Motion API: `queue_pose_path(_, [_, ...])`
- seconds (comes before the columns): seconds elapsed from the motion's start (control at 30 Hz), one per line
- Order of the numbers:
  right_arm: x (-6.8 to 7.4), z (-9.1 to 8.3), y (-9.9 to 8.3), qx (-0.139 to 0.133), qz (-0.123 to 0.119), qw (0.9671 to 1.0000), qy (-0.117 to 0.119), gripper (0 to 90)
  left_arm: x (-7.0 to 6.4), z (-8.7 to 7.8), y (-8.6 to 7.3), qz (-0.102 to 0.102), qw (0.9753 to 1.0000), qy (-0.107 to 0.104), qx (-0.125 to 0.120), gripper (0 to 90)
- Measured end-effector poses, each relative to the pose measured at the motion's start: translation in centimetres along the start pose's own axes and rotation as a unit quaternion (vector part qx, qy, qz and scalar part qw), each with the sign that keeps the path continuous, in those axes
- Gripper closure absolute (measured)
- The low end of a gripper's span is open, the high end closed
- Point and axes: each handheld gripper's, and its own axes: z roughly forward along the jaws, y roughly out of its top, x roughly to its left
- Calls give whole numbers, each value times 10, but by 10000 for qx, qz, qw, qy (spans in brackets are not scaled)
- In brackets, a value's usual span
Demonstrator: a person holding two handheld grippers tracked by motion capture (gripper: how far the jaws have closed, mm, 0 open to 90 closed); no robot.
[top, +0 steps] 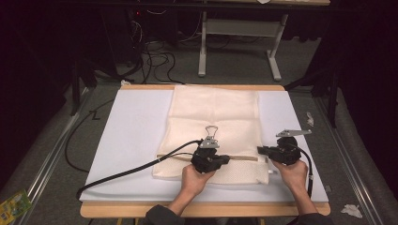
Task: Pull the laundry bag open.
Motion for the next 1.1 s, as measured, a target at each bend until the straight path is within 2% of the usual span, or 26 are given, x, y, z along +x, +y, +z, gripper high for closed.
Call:
queue_pose_path(0.6, [1, -2, 2, -47, -26, 10000, 30, 882, 1, -7, 0, 1, 10000, 44, 17, 872])
queue_pose_path(0.8, [1, -3, 2, -31, -51, 10000, -36, 882, 7, -12, -3, -94, 9999, 42, -57, 872])
queue_pose_path(1.1, [1, -3, 2, -81, -34, 10000, -44, 881, 8, -13, -3, -80, 9999, 63, -66, 871])
